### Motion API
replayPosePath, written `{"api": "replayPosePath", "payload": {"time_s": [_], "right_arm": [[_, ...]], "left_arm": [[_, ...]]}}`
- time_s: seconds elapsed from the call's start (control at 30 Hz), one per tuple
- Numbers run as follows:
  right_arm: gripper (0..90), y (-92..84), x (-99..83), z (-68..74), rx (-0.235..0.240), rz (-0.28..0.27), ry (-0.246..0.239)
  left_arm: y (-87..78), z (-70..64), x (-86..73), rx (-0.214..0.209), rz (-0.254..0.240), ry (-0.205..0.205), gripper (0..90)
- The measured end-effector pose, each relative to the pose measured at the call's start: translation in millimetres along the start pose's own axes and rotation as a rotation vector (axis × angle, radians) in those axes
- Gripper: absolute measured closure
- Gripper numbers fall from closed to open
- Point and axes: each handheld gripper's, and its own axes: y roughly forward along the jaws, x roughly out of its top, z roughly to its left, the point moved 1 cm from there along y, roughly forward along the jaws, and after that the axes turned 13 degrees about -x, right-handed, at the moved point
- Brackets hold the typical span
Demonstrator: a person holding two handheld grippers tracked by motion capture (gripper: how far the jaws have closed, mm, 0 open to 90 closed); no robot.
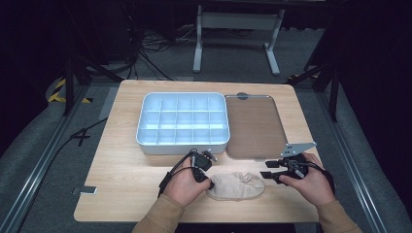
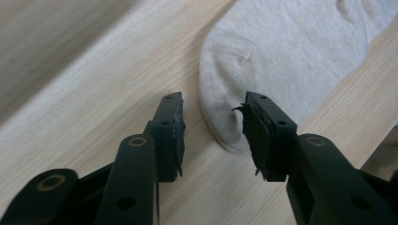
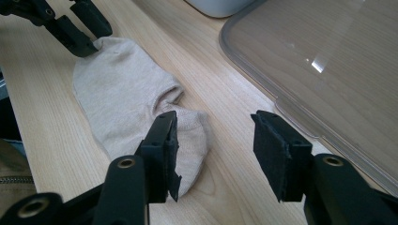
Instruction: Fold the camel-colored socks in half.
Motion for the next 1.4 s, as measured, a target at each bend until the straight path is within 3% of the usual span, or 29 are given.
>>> {"api": "replayPosePath", "payload": {"time_s": [0.3, 0.43, 0.53, 0.57, 0.67, 0.83, 0.93, 1.0, 1.1, 1.23, 1.4], "right_arm": [[50.9, 0.8, 0.5, 2.3, 0.004, 0.003, -0.020], [50.9, 1.6, 0.6, 3.3, 0.005, -0.001, -0.027], [50.9, 1.7, 1.0, 3.7, 0.004, -0.006, -0.034], [50.9, 2.1, 1.1, 3.8, 0.003, -0.009, -0.039], [50.8, 3.0, 1.2, 5.0, 0.003, -0.005, -0.047], [51.5, 5.3, 1.6, 8.1, 0.009, -0.002, -0.055], [58.8, 5.8, 2.5, 12.0, 0.023, 0.001, -0.040], [71.1, 6.8, 4.4, 17.8, 0.039, 0.001, -0.035], [82.9, 13.9, 8.4, 34.0, 0.088, -0.013, -0.048], [88.8, 26.1, 13.7, 61.5, 0.123, -0.020, -0.109], [89.2, 42.2, 12.5, 81.6, 0.136, -0.015, -0.146]], "left_arm": [[4.9, -3.9, 0.4, 0.023, 0.021, 0.039, 63.3], [7.1, -8.5, 1.3, 0.054, 0.046, 0.089, 70.1], [7.6, -10.2, 1.2, 0.053, 0.059, 0.092, 74.3], [7.1, -9.6, 1.8, 0.062, 0.062, 0.110, 76.6], [7.2, -9.8, 1.9, 0.063, 0.056, 0.117, 83.4], [5.4, -10.7, 1.9, 0.075, 0.036, 0.121, 85.5], [1.7, -13.1, 2.0, 0.078, 0.021, 0.124, 85.7], [-0.9, -15.6, 2.3, 0.078, 0.013, 0.125, 85.7], [-6.1, -20.1, 2.0, 0.071, -0.004, 0.130, 85.8], [-13.1, -23.7, 1.4, 0.075, -0.012, 0.140, 85.9], [-19.3, -26.0, 0.6, 0.071, -0.021, 0.147, 85.9]]}}
